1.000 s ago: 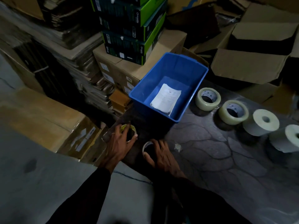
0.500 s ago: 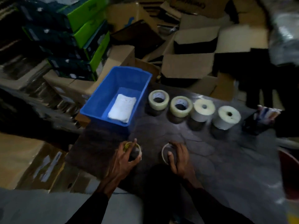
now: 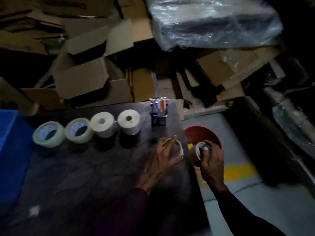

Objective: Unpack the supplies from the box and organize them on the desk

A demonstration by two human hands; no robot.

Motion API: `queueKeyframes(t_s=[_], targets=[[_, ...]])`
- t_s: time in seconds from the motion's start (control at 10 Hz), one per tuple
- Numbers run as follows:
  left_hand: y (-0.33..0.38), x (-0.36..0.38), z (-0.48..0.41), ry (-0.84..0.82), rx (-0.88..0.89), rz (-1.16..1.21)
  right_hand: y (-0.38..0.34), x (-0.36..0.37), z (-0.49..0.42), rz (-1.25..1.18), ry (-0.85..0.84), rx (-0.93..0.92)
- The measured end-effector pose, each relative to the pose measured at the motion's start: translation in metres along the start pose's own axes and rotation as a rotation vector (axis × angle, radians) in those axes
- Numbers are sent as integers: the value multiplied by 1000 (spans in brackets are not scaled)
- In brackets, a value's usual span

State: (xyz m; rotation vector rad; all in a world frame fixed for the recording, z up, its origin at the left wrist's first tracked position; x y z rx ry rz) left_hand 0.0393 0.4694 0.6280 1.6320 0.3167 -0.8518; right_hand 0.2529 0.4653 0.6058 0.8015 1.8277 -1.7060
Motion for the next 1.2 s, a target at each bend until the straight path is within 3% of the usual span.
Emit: queueKeyframes(t_s=[0.3, 0.4, 0.6, 0.8, 1.0, 1.2], targets=[[20, 107, -173, -478, -107, -126, 139, -8, -56, 196, -205, 131], [3, 136, -211, -561, -227, -144, 159, 10, -74, 315, -363, 88], [-56, 183, -239, -742, -538, -197, 192, 48, -95, 444, -454, 83], [-85, 224, -234, -759, -644, -226, 217, 63, -101, 518, -483, 154], [-99, 233, -226, -761, -618, -284, 223, 65, -100, 419, -542, 158], [-78, 205, -228, -706, -554, -129, 193, 35, -97, 155, -361, 118]])
Point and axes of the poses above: each hand's wrist, its own z-axis away from the middle knuckle, its own x-axis out of the palm, y = z × x, the point moved 4 cm from there along -z, towards the middle knuckle, and after that the axes turned 15 degrees about -y, right-handed, at the moved point
